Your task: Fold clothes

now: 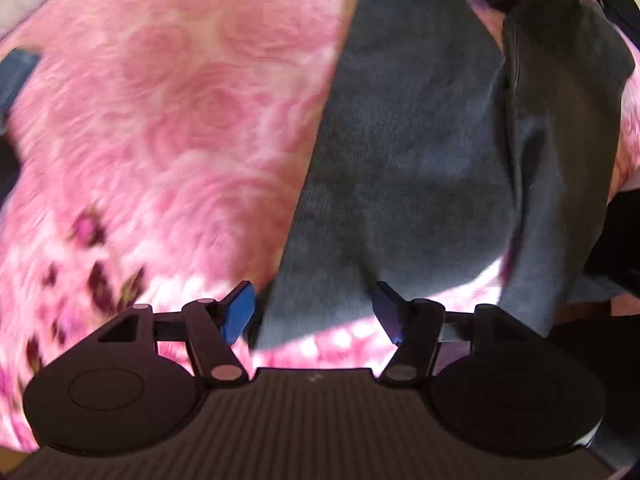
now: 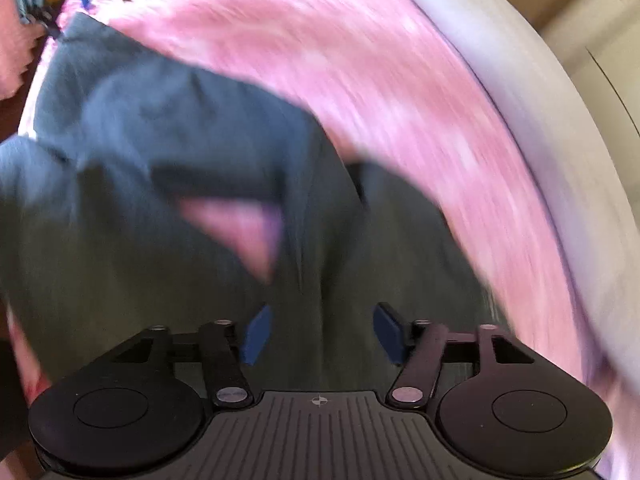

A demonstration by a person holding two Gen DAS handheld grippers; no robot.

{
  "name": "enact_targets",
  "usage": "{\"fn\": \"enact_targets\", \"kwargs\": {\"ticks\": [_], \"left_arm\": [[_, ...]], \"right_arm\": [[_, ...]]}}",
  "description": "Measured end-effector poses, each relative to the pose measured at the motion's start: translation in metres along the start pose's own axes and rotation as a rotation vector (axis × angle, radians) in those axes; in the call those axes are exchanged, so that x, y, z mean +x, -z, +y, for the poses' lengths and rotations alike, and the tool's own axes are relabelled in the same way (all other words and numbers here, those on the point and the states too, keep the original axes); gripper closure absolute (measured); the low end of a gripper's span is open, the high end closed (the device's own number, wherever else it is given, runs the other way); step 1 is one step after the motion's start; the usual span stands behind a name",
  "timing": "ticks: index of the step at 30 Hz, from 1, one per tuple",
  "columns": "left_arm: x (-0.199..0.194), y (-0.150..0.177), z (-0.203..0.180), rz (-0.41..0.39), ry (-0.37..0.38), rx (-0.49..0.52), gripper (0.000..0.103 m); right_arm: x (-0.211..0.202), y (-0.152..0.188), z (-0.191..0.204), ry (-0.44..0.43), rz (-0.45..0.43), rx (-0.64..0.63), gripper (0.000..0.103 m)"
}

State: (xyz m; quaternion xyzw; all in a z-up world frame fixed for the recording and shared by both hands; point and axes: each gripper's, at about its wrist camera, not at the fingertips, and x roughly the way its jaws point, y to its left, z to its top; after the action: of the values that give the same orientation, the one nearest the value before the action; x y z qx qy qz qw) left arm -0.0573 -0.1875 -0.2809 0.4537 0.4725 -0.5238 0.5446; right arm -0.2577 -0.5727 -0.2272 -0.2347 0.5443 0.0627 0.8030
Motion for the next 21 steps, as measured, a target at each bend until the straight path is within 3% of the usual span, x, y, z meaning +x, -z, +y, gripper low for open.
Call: {"fn": "enact_targets", "kwargs": {"ticks": [2,4,5,6,7,8,9,12,14,16,19,21], "left_arm": [[0.021,-0.005,0.006,0.046,0.042,0.024,0.051],[0.032,-0.005,0.007,0.086,0.055,0.08,0.093],[0.031,-0.005,0.007,0.096,0.05,0.112,0.103],[0.026,-0.006,0.011,0.091,0.042,0.129,0.102],[0.014,-0.009,0.019,0.068,0.031,0.129,0.102],[0.002,-0.013,0.028,0.045,0.02,0.129,0.102],[-0.01,-0.016,0.037,0.022,0.009,0.129,0.102],[-0.061,-0.04,0.08,-0.088,-0.127,0.123,0.102],[-0.109,-0.065,0.115,-0.202,-0.251,0.13,0.102],[-0.153,-0.089,0.142,-0.312,-0.379,0.154,0.101],[-0.199,-0.12,0.144,-0.451,-0.6,0.288,0.101],[-0.204,-0.13,0.135,-0.492,-0.737,0.383,0.102]], "right_arm": [[0.029,-0.028,-0.001,-0.025,-0.014,-0.059,0.027],[0.063,-0.044,-0.004,-0.042,0.022,-0.094,0.027],[0.082,-0.05,-0.007,-0.049,0.054,-0.105,0.027],[0.101,-0.055,-0.01,-0.055,0.086,-0.116,0.033],[0.116,-0.059,-0.013,-0.063,0.119,-0.124,0.046],[0.122,-0.063,-0.016,-0.071,0.151,-0.122,0.08],[0.121,-0.067,-0.024,-0.07,0.171,-0.11,0.095],[0.089,-0.08,-0.061,-0.054,0.145,-0.015,0.101],[0.057,-0.083,-0.09,-0.003,0.104,0.025,0.101],[0.032,-0.084,-0.095,0.077,0.052,0.053,0.101],[-0.006,-0.086,-0.102,0.197,-0.026,0.093,0.102],[-0.031,-0.086,-0.108,0.277,-0.078,0.12,0.102]]}}
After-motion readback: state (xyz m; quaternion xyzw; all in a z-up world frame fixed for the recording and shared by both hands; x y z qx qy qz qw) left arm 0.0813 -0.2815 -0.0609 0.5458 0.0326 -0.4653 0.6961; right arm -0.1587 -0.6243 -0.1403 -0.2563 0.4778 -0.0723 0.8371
